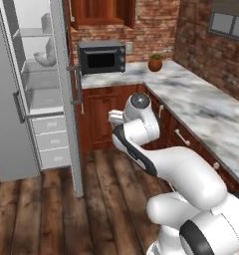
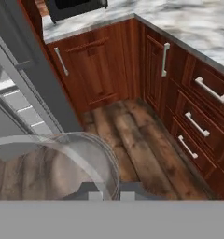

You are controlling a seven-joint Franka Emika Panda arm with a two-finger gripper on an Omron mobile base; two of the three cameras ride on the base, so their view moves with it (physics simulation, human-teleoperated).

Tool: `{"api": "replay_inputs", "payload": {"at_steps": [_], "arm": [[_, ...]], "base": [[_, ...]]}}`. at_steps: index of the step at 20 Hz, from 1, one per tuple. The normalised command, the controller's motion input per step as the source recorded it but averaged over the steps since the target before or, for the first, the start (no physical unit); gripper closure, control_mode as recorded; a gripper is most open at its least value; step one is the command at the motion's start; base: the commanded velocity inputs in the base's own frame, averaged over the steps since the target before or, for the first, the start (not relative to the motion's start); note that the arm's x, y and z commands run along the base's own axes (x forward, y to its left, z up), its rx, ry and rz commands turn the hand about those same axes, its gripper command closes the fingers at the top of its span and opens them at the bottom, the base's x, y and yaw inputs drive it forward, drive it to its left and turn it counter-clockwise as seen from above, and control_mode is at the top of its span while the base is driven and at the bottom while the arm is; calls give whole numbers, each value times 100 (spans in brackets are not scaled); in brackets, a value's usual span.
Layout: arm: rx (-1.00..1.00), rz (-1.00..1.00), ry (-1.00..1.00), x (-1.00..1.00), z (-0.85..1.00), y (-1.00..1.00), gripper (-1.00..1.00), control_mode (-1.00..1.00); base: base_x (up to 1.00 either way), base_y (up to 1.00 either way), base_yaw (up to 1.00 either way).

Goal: Move the glass cup from next to the sink to the open cabinet. Then, move the bowl with the carrot to the fridge to clear the area for faucet cleaning.

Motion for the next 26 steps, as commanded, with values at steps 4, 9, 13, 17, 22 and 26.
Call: {"api": "replay_inputs", "payload": {"at_steps": [4, 9, 13, 17, 22, 26], "arm": [[0, 0, 0, 0, 0, 0, 100, 100], [0, 0, 0, 0, 0, 0, 100, 100], [0, 0, 0, 0, 0, 0, 100, 100], [0, 0, 0, 0, 0, 0, 100, 100], [0, 0, 0, 0, 0, 0, 100, 100], [0, 0, 0, 0, 0, 0, 100, 100]], "base": [[100, -13, -5], [100, -15, -2], [100, -47, 0], [100, -66, 0], [90, -14, -1], [100, 19, -13]]}}
